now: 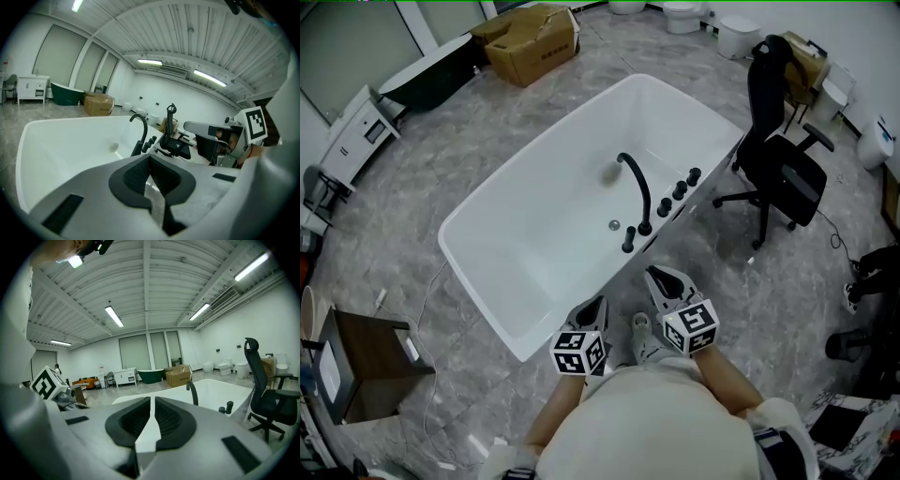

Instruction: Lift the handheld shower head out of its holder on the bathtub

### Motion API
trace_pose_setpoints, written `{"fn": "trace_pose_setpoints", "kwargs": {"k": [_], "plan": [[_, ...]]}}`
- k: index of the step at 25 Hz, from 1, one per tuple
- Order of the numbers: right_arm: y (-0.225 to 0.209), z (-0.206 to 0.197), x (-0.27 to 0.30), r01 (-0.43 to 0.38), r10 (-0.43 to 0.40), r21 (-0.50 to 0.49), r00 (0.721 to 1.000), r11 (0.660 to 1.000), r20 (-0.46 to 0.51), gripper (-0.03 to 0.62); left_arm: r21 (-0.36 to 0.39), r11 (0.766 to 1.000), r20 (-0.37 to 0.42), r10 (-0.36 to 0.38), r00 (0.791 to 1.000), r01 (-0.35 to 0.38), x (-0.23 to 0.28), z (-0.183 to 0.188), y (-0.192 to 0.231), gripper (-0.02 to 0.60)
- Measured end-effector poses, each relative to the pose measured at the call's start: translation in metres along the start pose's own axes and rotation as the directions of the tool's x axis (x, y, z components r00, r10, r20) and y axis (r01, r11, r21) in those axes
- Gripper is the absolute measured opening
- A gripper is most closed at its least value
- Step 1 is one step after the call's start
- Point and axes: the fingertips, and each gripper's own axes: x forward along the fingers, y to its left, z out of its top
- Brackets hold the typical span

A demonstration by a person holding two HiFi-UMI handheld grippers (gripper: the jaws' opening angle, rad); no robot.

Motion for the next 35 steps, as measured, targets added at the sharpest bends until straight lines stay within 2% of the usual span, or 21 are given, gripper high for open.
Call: {"fn": "trace_pose_setpoints", "kwargs": {"k": [10, 13, 16, 19, 26, 35], "plan": [[-0.052, -0.028, 0.055, -0.073, 0.074, 0.013, 0.995, 0.997, -0.073, 0.039, -0.057, 0.996, 0.016, 0.075, 0.997, -0.074, 0.040, 0.022, 0.011, 0.020], [-0.063, -0.039, 0.068, -0.099, 0.099, 0.007, 0.992, 0.995, -0.078, 0.073, -0.067, 0.993, 0.006, 0.099, 0.995, -0.098, 0.051, 0.022, 0.012, 0.020], [-0.070, -0.057, 0.083, -0.122, 0.119, -0.010, 0.985, 0.993, -0.121, 0.157, -0.081, 0.990, -0.004, 0.115, 0.993, -0.115, 0.059, 0.021, 0.013, 0.020], [-0.076, -0.076, 0.100, -0.132, 0.127, -0.022, 0.978, 0.991, -0.167, 0.198, -0.091, 0.988, -0.013, 0.123, 0.992, -0.123, 0.066, 0.020, 0.016, 0.020], [-0.092, -0.119, 0.134, -0.150, 0.140, -0.023, 0.958, 0.988, -0.252, 0.218, -0.130, 0.979, -0.021, 0.153, 0.988, -0.155, 0.082, 0.017, 0.021, 0.020], [-0.109, -0.173, 0.173, -0.154, 0.133, -0.025, 0.916, 0.988, -0.379, 0.219, -0.179, 0.965, -0.042, 0.189, 0.981, -0.194, 0.095, 0.012, 0.030, 0.020]]}}
